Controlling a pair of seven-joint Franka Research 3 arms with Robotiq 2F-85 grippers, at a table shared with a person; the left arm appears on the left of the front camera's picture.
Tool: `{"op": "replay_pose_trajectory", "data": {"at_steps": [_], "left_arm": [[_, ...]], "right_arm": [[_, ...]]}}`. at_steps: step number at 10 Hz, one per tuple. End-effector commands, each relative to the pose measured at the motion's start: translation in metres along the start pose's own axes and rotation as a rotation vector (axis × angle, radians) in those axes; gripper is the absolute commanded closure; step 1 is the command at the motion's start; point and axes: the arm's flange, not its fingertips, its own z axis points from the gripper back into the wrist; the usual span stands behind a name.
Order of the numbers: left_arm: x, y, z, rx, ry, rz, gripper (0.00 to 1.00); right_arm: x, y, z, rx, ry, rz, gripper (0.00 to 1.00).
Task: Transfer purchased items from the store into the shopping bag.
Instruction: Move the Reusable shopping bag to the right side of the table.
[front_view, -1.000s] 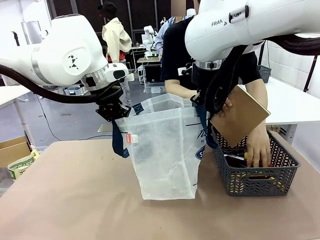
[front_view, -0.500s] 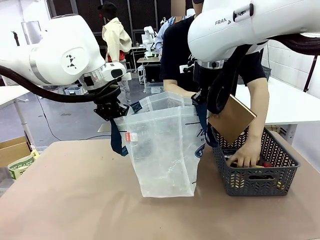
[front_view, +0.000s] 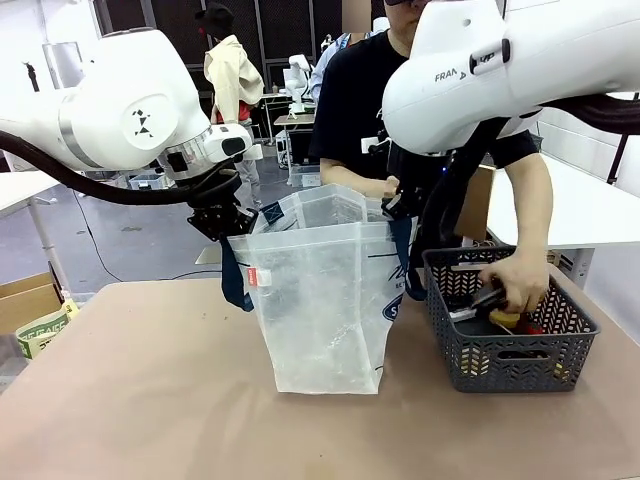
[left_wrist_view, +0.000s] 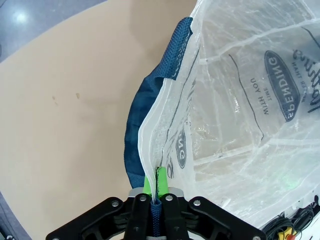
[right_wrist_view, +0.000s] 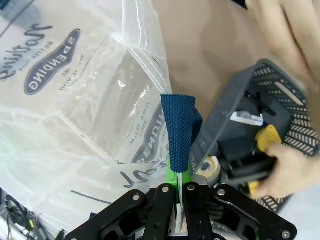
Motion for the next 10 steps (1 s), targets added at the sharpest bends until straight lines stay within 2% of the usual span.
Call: {"op": "replay_pose_trajectory", "data": {"at_steps": [1,10], "left_arm": [[0.003,0.001,-0.001,0.018,-0.011,-0.019,1.0],[0.005,-0.001,-0.01,0.01,0.02,-0.028,1.0]], "right_arm": [[-0.011,-0.005,-0.008,0.032,-0.016,0.022,1.0],[-0.012,-0.004,-0.019,0.045,-0.012,0.042,1.0]]}}
